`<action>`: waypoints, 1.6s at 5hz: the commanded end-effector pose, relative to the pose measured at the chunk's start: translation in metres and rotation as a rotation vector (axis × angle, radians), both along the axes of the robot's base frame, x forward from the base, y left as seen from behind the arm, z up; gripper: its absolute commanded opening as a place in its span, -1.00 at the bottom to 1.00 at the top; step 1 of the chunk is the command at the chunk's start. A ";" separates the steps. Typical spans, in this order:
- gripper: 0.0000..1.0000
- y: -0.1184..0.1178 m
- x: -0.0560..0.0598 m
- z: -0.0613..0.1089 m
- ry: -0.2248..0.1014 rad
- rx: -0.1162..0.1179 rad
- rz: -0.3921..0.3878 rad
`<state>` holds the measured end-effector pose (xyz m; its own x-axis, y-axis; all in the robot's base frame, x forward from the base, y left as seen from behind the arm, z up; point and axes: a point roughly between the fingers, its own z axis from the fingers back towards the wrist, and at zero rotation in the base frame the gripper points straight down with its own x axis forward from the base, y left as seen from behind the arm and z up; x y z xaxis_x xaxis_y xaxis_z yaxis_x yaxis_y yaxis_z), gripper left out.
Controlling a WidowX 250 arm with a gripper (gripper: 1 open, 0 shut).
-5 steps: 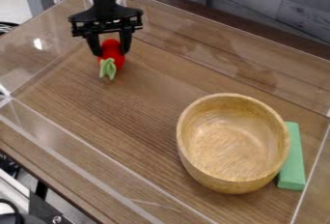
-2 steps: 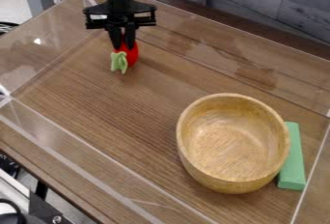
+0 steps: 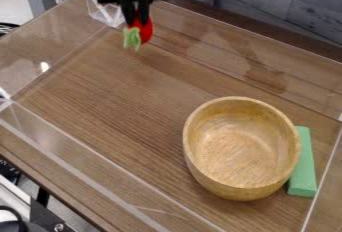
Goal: Move the red fruit to the right
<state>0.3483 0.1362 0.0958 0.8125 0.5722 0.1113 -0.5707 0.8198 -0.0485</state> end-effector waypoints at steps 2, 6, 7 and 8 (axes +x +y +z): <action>-1.00 -0.040 0.026 0.031 -0.050 0.005 -0.118; -1.00 -0.072 0.015 0.017 -0.064 0.012 -0.034; -1.00 -0.087 0.017 0.020 -0.074 0.009 -0.042; -1.00 -0.101 0.019 0.023 -0.084 0.006 -0.040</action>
